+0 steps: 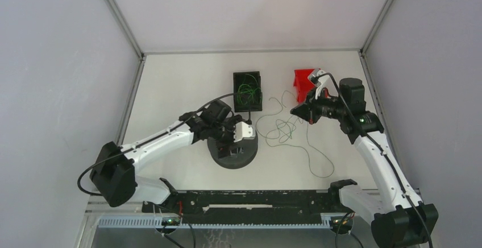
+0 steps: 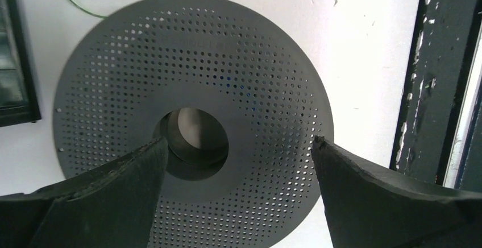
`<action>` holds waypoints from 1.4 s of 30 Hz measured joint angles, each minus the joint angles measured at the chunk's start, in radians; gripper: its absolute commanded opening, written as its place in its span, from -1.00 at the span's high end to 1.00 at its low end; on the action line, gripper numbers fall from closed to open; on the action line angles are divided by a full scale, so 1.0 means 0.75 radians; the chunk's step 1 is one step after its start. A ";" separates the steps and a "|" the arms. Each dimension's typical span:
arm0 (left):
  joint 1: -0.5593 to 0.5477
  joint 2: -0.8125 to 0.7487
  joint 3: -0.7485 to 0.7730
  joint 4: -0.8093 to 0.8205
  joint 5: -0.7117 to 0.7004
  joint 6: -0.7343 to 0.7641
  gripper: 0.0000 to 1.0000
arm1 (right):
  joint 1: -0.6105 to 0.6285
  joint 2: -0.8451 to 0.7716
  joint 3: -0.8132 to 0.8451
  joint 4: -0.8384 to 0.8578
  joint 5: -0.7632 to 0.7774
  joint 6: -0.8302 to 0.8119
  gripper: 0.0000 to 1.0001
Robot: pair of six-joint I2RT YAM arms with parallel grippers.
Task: Wrap the cables
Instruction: Pick up the cable reel from the center of the board.
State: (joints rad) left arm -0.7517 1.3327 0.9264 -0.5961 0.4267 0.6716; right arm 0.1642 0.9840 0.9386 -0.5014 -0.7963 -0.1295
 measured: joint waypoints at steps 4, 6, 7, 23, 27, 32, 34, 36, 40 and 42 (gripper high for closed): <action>-0.031 0.064 0.000 -0.018 -0.036 0.025 -1.00 | -0.013 -0.006 -0.009 0.005 -0.006 -0.002 1.00; -0.049 0.084 0.000 -0.026 -0.043 0.029 -1.00 | -0.016 -0.009 -0.012 0.005 -0.012 -0.005 1.00; -0.054 0.093 0.000 -0.027 -0.041 0.028 -1.00 | -0.016 -0.011 -0.013 0.005 -0.015 -0.006 1.00; -0.062 0.128 0.004 -0.105 0.047 0.034 -1.00 | -0.019 -0.020 -0.026 0.005 -0.028 -0.030 1.00; -0.065 0.128 -0.002 -0.085 0.035 0.021 -1.00 | -0.021 -0.020 -0.029 0.004 -0.028 -0.031 1.00; -0.087 0.128 -0.043 -0.009 -0.044 0.008 -1.00 | -0.025 -0.020 -0.029 0.005 -0.027 -0.034 1.00; -0.102 0.128 -0.065 0.016 -0.079 0.005 -1.00 | -0.025 -0.020 -0.029 0.005 -0.027 -0.035 1.00; -0.121 0.128 -0.086 0.042 -0.120 -0.003 -0.99 | -0.026 -0.020 -0.029 0.004 -0.027 -0.035 1.00; -0.143 0.128 -0.106 0.073 -0.171 -0.021 -0.67 | -0.027 -0.020 -0.029 0.005 -0.027 -0.037 1.00; -0.149 0.126 -0.106 0.076 -0.178 -0.031 -0.51 | -0.029 -0.020 -0.029 0.005 -0.026 -0.040 1.00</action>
State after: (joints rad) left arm -0.8631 1.4273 0.8467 -0.5392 0.2935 0.6483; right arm 0.1425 0.9688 0.9169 -0.4980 -0.8162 -0.1593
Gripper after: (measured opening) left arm 0.878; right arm 0.008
